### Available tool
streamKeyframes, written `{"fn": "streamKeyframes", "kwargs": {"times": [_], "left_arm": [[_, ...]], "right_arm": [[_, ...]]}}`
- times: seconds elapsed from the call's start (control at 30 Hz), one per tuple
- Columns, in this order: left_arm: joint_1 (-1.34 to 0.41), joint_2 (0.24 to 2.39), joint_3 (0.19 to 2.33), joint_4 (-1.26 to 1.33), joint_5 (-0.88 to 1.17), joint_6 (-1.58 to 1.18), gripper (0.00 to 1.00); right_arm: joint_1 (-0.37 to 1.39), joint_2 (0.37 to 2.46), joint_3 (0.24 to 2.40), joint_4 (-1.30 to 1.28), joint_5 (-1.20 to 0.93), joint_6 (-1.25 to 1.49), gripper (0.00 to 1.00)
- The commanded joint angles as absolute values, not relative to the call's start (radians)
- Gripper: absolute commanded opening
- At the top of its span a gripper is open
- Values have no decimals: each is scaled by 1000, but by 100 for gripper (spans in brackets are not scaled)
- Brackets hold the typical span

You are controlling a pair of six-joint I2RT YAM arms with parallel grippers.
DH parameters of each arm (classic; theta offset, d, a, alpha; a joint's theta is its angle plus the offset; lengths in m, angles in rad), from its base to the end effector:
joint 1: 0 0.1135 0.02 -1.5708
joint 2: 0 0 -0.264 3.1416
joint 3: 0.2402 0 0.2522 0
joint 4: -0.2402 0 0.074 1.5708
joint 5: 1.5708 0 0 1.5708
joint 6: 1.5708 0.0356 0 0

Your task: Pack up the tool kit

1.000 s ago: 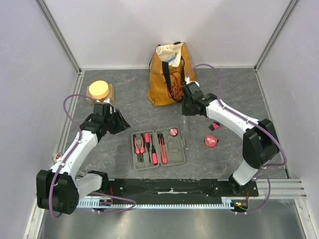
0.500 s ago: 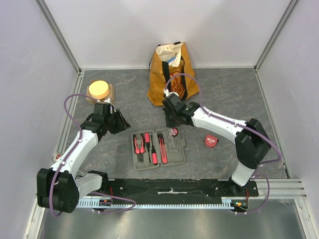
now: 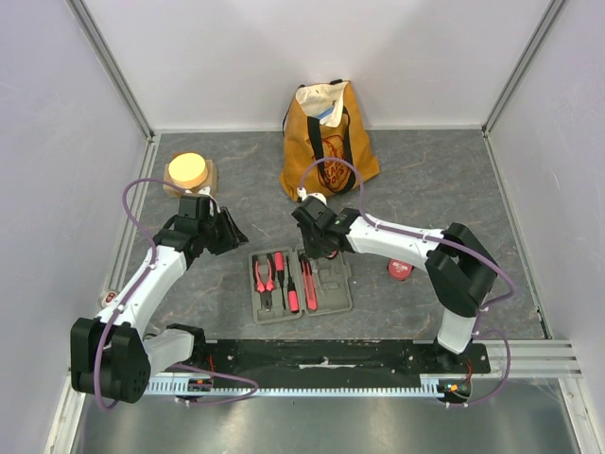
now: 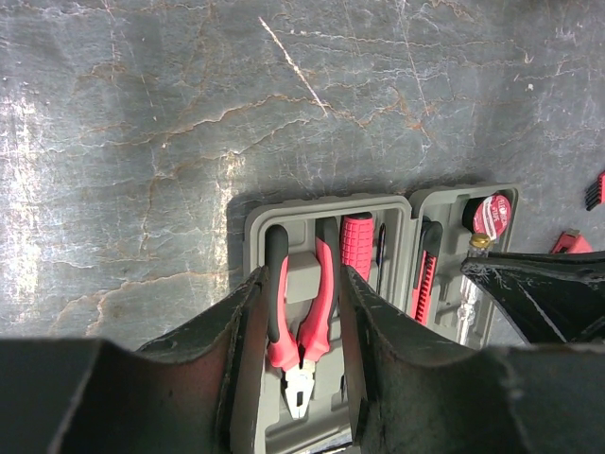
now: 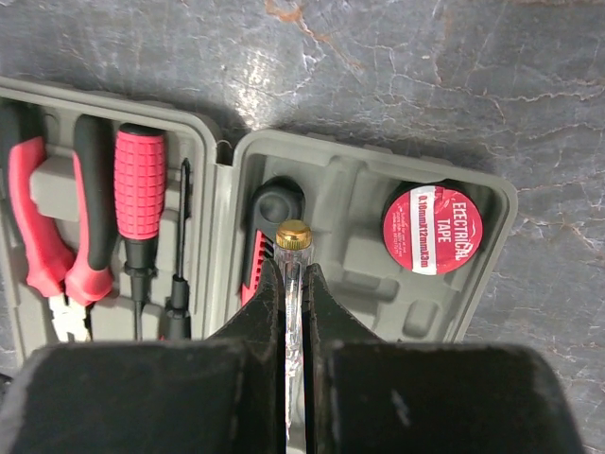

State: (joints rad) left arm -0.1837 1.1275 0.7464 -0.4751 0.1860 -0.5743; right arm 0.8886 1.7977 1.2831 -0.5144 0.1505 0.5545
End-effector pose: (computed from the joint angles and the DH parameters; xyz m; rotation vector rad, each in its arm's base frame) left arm 0.2228 -0.0481 0.2342 -0.3976 2.4564 -0.5590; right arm 0.2428 0.2904 0.2088 -0.3813 2.5911 0.3321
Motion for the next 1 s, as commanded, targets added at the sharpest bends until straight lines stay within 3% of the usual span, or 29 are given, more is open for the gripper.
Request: {"fn": "streamKeyframes", "kwargs": {"times": [0.0,0.5,0.7,0.97], "left_arm": [[-183,1132,750,-443,196,-535,42],[-184,1135,750,-443,198,-535,42],[-184,1138,752,-443,198,-534,42],[-184,1144,755,-443,202,-535,41]], "right_arm": [[894,1812,1261,-480,218,577,1],[897,1885,1272,-439,264,609,2],[899,1894,1269,-451,287,627,10],[907,1913,1276,-456,333,641,14]]}}
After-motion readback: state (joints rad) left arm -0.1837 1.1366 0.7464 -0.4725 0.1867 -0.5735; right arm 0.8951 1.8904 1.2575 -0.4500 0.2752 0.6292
